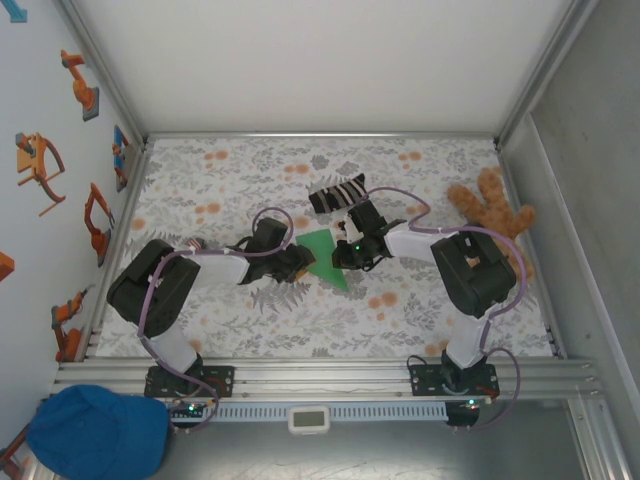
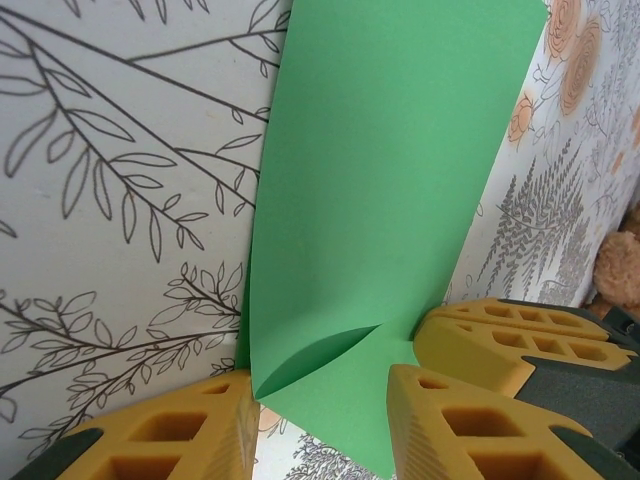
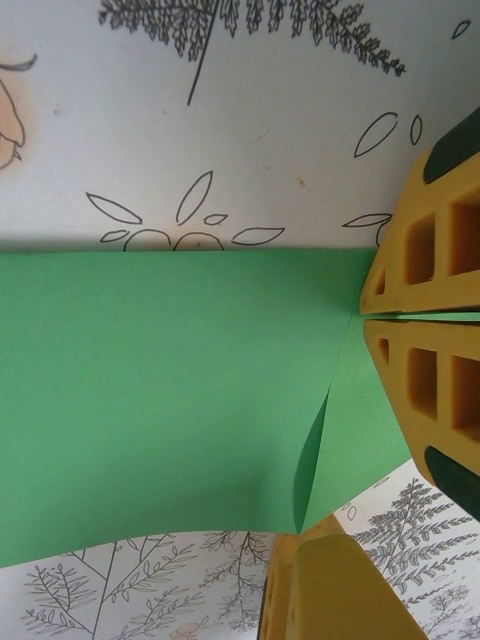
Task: Fold a paper plane with a square sheet of paper (pick it up from the middle)
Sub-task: Fourth fold the wing at the center of the table.
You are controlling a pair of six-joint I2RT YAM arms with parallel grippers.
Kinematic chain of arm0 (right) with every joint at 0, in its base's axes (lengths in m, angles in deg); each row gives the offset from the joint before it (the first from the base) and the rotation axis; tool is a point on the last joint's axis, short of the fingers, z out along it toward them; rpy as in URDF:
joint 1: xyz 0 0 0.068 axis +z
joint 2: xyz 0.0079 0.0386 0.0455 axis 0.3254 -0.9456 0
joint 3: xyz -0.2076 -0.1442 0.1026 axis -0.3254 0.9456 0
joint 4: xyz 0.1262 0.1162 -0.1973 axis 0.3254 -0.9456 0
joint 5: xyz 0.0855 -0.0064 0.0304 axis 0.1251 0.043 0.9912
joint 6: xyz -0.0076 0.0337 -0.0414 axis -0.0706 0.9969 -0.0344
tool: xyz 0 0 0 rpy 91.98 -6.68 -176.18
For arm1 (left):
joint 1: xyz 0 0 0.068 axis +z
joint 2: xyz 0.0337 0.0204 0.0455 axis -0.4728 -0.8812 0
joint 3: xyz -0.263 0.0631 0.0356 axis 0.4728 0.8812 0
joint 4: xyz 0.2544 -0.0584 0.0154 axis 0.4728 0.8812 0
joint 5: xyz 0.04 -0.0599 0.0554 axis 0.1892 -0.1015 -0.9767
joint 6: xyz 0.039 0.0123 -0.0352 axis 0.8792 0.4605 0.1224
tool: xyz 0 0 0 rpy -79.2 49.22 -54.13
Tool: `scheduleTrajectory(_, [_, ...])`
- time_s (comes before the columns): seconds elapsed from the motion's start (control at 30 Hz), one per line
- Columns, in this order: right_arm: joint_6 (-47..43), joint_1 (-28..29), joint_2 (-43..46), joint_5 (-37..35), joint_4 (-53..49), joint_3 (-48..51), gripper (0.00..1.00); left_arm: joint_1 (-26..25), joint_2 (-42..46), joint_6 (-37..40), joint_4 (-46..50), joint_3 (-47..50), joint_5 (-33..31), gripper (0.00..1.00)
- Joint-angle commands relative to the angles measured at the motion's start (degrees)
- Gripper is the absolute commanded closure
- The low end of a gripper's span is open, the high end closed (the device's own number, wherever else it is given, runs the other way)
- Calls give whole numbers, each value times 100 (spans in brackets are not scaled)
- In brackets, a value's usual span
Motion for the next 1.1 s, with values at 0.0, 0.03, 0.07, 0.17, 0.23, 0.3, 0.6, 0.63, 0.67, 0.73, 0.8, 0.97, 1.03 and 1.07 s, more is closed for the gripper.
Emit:
scheduleTrajectory(0.0, [95, 6, -97, -53, -26, 93, 91, 14, -58, -101, -64, -29, 74, 62])
scheduleTrajectory(0.03, [100, 5, -97, -45, -25, 100, 91, 22, -68, -110, -209, -17, 146, 63])
scheduleTrajectory(0.07, [96, 1, -96, -45, -17, 100, 91, 22, -78, -127, -373, -4, 206, 65])
scheduleTrajectory(0.17, [102, 5, -97, -54, -14, 111, 91, 36, -71, -156, -747, 35, 340, 69])
scheduleTrajectory(0.23, [96, 1, -97, -63, -9, 119, 92, 49, -55, -161, -915, 86, 373, 71])
scheduleTrajectory(0.3, [100, 6, -88, -61, -14, 123, 92, 79, -50, -179, -1025, 139, 397, 72])
scheduleTrajectory(0.6, [103, 6, -71, -66, -2, 129, 92, 154, -338, -284, -1206, 210, 485, 78])
scheduleTrajectory(0.63, [97, 6, -57, -65, 4, 128, 92, 154, -364, -284, -1223, 200, 501, 79])
scheduleTrajectory(0.67, [87, 5, -48, -69, 6, 124, 92, 159, -380, -280, -1228, 188, 503, 80])
scheduleTrajectory(0.73, [79, 6, -26, -80, 26, 127, 91, 170, -410, -288, -1255, 182, 530, 83])
scheduleTrajectory(0.8, [64, 5, 12, -92, 55, 136, 91, 182, -403, -288, -1256, 192, 520, 85])
scheduleTrajectory(0.97, [-38, 6, 195, -173, 172, 149, 89, 209, -303, -287, -1250, 249, 474, 90])
scheduleTrajectory(1.03, [-104, 5, 303, -238, 202, 140, 87, 222, -264, -267, -1192, 253, 437, 93])
scheduleTrajectory(1.07, [-129, 6, 361, -292, 227, 148, 87, 225, -234, -254, -1148, 252, 415, 94])
